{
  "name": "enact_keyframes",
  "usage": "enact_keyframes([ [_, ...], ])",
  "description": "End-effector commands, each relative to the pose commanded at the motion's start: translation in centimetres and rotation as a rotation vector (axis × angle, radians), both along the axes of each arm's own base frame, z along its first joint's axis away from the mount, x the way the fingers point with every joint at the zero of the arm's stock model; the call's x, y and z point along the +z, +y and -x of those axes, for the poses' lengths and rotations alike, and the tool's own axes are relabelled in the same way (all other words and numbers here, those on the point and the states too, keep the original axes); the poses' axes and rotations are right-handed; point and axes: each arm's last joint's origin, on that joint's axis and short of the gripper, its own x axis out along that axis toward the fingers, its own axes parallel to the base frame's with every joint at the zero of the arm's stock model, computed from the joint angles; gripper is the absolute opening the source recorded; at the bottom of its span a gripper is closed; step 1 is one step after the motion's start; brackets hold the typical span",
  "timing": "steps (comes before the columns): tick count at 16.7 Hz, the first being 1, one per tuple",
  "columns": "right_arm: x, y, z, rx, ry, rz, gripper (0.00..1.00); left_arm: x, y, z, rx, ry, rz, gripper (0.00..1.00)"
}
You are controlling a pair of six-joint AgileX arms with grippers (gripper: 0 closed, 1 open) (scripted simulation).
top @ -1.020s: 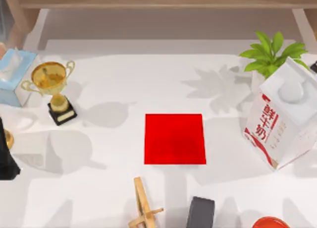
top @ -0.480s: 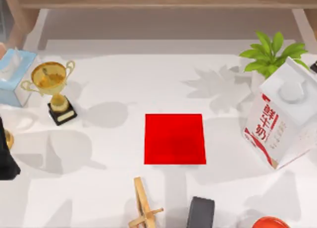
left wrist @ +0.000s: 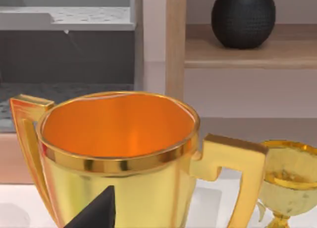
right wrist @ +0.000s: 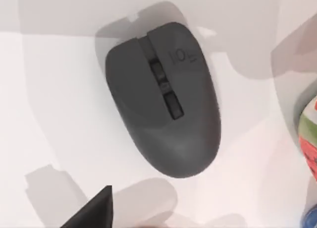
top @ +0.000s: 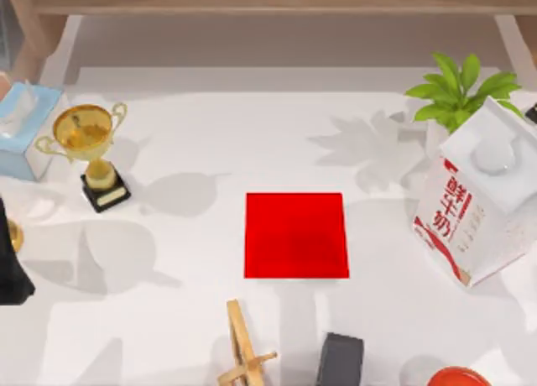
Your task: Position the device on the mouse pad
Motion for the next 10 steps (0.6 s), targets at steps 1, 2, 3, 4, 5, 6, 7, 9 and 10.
enact_keyframes([
  [1, -0.6, -0.6, -1.1, 0.073, 0.066, 0.007, 1.00, 0.0, 0.0, 0.0, 0.000, 0.000, 0.000, 1.00],
  [2, -1.2, -1.2, -2.1, 0.140, 0.124, 0.009, 1.00, 0.0, 0.0, 0.0, 0.000, 0.000, 0.000, 1.00],
  [3, -1.8, -1.7, -2.9, 0.200, 0.174, 0.006, 1.00, 0.0, 0.0, 0.0, 0.000, 0.000, 0.000, 1.00],
  [4, -2.3, -2.2, -3.6, 0.252, 0.215, 0.001, 1.00, 0.0, 0.0, 0.0, 0.000, 0.000, 0.000, 1.00],
  [5, -2.8, -2.6, -4.2, 0.295, 0.249, -0.006, 1.00, 0.0, 0.0, 0.0, 0.000, 0.000, 0.000, 1.00],
  [6, -3.2, -3.0, -4.7, 0.329, 0.275, -0.012, 1.00, 0.0, 0.0, 0.0, 0.000, 0.000, 0.000, 1.00],
  [7, -3.5, -3.2, -5.0, 0.354, 0.293, -0.017, 1.00, 0.0, 0.0, 0.0, 0.000, 0.000, 0.000, 1.00],
  [9, -3.7, -3.4, -5.3, 0.376, 0.308, -0.022, 1.00, 0.0, 0.0, 0.0, 0.000, 0.000, 0.000, 1.00],
  [10, -3.7, -3.4, -5.3, 0.376, 0.308, -0.022, 1.00, 0.0, 0.0, 0.0, 0.000, 0.000, 0.000, 1.00],
])
